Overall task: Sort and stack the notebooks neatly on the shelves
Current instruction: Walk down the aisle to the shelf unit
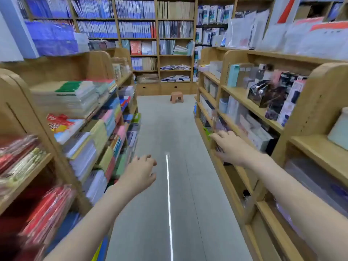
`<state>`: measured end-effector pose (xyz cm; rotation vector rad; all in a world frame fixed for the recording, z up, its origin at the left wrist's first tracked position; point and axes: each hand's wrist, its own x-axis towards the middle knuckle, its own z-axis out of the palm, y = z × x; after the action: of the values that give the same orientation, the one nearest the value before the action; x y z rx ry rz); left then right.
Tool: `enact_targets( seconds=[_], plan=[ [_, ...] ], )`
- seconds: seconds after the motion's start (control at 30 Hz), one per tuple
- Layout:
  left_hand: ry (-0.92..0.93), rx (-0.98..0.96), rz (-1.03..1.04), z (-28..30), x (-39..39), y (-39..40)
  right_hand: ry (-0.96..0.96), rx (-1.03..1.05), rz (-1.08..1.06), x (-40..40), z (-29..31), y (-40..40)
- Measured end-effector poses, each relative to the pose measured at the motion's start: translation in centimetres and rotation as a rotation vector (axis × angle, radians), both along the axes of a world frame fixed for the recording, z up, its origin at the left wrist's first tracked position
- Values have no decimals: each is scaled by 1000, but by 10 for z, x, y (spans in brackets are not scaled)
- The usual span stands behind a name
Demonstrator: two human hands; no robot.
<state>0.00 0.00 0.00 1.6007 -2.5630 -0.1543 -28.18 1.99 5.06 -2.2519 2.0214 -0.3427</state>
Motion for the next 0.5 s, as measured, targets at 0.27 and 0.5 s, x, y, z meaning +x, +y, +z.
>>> enact_targets(
  seconds=[0.27,0.5],
  plan=[
    [-51,172,-14,-77,12,-62,3,135,-33,-19,-85,-75],
    [-142,371,-99,-134,-56,-190,-423,124,-184,-59,-132,-224]
  ],
)
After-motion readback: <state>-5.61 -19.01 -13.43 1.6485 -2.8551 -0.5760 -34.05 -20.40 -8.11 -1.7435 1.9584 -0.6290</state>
